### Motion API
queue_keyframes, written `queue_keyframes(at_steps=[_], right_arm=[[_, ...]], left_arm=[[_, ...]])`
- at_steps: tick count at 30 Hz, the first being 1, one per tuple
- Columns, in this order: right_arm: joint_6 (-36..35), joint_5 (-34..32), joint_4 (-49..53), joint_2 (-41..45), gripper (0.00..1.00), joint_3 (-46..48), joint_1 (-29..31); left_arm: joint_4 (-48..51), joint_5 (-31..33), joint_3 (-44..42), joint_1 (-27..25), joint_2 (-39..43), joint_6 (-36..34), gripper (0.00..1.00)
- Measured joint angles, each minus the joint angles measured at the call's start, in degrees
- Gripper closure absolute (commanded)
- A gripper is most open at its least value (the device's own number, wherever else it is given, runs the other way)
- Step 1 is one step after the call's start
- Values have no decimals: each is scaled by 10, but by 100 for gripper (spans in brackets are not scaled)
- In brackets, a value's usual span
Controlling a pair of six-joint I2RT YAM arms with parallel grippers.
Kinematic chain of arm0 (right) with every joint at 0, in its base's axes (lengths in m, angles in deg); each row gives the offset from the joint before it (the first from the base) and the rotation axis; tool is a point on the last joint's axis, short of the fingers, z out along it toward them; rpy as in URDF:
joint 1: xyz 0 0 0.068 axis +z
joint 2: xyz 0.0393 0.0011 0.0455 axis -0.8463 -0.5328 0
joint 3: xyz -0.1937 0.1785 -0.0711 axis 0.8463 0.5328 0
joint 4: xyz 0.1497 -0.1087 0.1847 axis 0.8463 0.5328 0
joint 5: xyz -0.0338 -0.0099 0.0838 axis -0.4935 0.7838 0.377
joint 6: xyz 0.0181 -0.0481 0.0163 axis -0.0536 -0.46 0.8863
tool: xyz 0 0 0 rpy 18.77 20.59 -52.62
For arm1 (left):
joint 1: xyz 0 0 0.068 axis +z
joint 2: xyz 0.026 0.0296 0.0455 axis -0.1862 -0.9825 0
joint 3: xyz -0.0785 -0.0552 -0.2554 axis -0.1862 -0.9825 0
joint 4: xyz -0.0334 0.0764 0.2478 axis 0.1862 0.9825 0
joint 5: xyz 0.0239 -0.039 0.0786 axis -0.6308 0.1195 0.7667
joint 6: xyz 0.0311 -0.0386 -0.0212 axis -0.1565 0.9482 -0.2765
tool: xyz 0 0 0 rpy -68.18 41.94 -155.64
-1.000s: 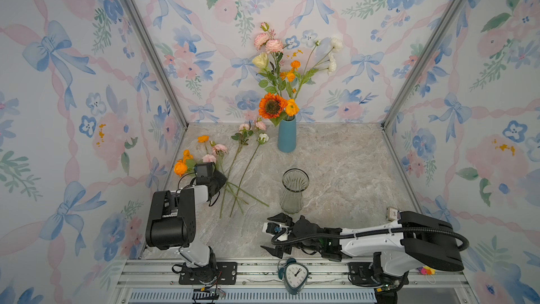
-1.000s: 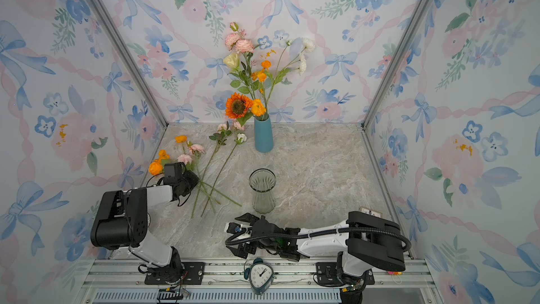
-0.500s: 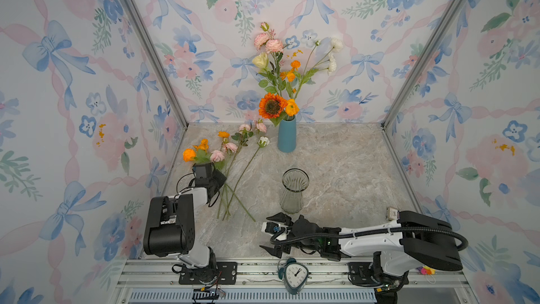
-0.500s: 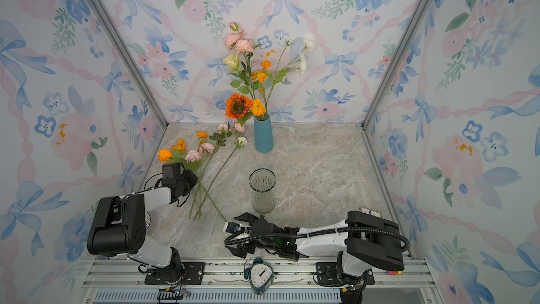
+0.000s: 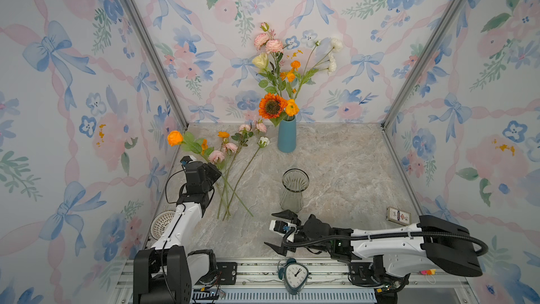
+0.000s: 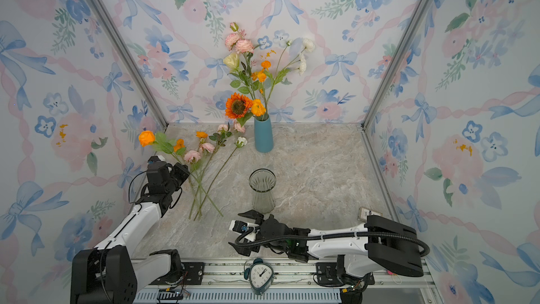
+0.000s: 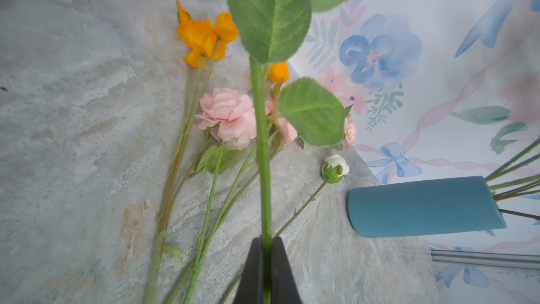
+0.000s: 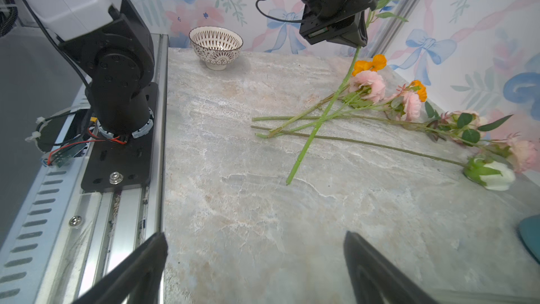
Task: Arrange the flowers into the vase
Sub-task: 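Lift the orange rose upward with the left gripper while the right rises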
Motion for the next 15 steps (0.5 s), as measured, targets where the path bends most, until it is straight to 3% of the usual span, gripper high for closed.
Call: queue_keyframes(at_steps=[5,10,15], right_arm=[[-9,-2,19,99,3,19,-2],[-30,5,118,214,3,-9,-16],[-22,31,162,283,3,-59,-116]], left_arm=[[9,45,12,-51,127,-72,100],[18,62,61,-71,210,-146,100],[11,41,130,-82,229,-185,100]])
